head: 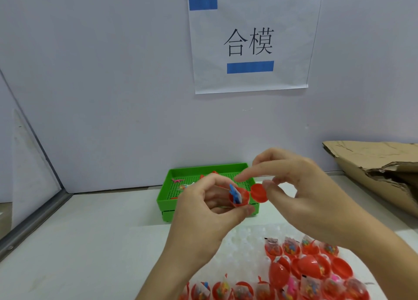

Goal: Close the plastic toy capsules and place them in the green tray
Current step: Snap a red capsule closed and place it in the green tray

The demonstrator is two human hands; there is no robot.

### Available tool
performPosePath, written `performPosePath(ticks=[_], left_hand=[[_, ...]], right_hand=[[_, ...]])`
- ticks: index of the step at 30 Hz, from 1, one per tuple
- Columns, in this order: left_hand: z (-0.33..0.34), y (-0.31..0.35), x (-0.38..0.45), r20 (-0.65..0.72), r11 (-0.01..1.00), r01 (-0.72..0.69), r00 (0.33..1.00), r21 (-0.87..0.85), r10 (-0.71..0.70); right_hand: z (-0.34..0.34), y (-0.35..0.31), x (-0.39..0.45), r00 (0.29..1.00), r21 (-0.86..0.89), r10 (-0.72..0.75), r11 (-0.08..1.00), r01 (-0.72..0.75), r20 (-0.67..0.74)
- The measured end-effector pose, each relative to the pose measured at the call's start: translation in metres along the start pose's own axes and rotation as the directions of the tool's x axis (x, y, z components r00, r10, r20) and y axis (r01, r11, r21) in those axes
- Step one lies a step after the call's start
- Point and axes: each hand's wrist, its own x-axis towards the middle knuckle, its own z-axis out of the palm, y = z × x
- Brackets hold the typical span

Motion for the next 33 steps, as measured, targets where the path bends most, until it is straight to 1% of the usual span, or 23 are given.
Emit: performPosePath(ticks=[2, 3, 5, 7, 9, 16, 25, 33], left_hand=[[-0.001, -0.001, 0.001, -0.018, 1.000, -0.005, 1.000, 0.008, 0.005], [-0.002, -0.001, 0.001, -0.028, 1.000, -0.006, 1.000, 0.010, 0.006], [-0.003, -0.001, 0.001, -0.040, 1.000, -0.012, 0.999, 0.017, 0.012], [-0.003, -0.001, 0.001, -0.045, 0.999, -0.018, 0.999, 0.036, 0.020], [-0.003, -0.001, 0.001, -0.045, 0.998, -0.023, 0.999, 0.052, 0.025], [-0.003, -0.003, 0.001, -0.038, 0.995, -0.019, 0.999, 0.097, 0.022], [-0.003, -0.002, 0.000, -0.049, 0.989, -0.037, 0.998, 0.145, 0.045], [-0.001, -0.004, 0.000, -0.046, 0.990, -0.024, 0.998, 0.137, 0.030]], right_hand=[[-0.003, 0.006, 0.001, 0.997, 0.035, 0.062, 0.998, -0.061, -0.043], [-0.004, 0.009, 0.002, 0.993, 0.070, 0.118, 0.991, -0.116, -0.025], [-0.007, 0.014, 0.002, 0.970, 0.129, 0.224, 0.963, -0.235, 0.098], [-0.009, 0.016, 0.000, 0.947, 0.180, 0.253, 0.940, -0.289, 0.199], [-0.010, 0.015, 0.000, 0.949, 0.215, 0.225, 0.938, -0.273, 0.222], [-0.007, 0.017, 0.001, 0.976, 0.261, 0.161, 0.945, -0.196, 0.150], [-0.003, 0.014, 0.002, 0.985, 0.329, 0.151, 0.929, -0.168, 0.078], [-0.003, 0.011, 0.003, 0.986, 0.315, 0.158, 0.934, -0.169, 0.062]])
